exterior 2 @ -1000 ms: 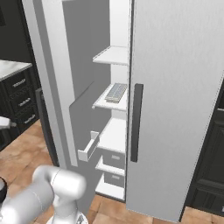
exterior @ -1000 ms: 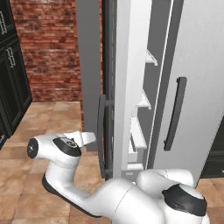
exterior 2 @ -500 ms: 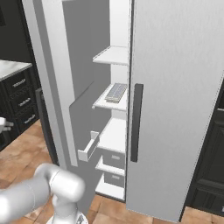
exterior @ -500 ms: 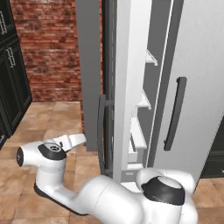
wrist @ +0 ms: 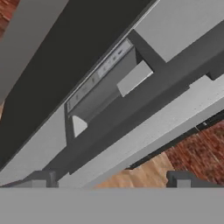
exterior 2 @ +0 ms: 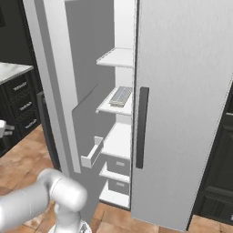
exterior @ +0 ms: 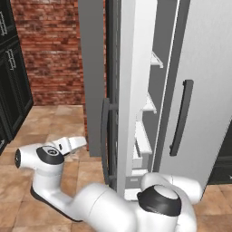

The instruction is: The ice cube tray has been filled with water. Take the tray and place it in the freezer to make ice. Close the freezer door after placing the tray.

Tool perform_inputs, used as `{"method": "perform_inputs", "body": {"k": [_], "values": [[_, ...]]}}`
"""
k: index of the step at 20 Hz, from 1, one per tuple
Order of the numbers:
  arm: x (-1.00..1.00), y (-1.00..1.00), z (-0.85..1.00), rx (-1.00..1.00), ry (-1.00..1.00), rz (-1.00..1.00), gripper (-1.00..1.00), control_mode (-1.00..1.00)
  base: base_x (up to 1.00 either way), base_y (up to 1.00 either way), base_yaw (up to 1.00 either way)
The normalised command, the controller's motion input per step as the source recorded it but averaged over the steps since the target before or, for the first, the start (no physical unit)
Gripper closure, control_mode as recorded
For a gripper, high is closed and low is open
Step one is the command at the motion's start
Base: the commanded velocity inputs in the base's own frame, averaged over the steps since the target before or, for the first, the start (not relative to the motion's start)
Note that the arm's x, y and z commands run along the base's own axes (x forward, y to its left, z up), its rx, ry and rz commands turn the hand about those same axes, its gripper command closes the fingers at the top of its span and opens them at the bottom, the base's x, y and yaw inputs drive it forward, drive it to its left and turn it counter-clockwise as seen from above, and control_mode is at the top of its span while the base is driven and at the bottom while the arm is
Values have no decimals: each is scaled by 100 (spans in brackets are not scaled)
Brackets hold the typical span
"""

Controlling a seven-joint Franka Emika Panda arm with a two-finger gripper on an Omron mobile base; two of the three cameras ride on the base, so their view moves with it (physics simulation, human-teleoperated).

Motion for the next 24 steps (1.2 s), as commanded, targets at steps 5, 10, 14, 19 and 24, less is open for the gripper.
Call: {"method": "perform_inputs", "body": {"k": [5, 10, 14, 19, 24], "values": [[1, -24, -15, -6, 3, -8, -100, -100, 0, 0, 0], [4, -35, -17, -3, 6, -4, -100, -100, 0, 0, 0], [14, -26, -14, 0, 10, 0, -100, -100, 0, 0, 0], [31, -4, -5, -1, 10, 0, -100, -100, 0, 0, 0], [36, 2, -2, -5, 9, 0, -100, -100, 0, 0, 0]]}}
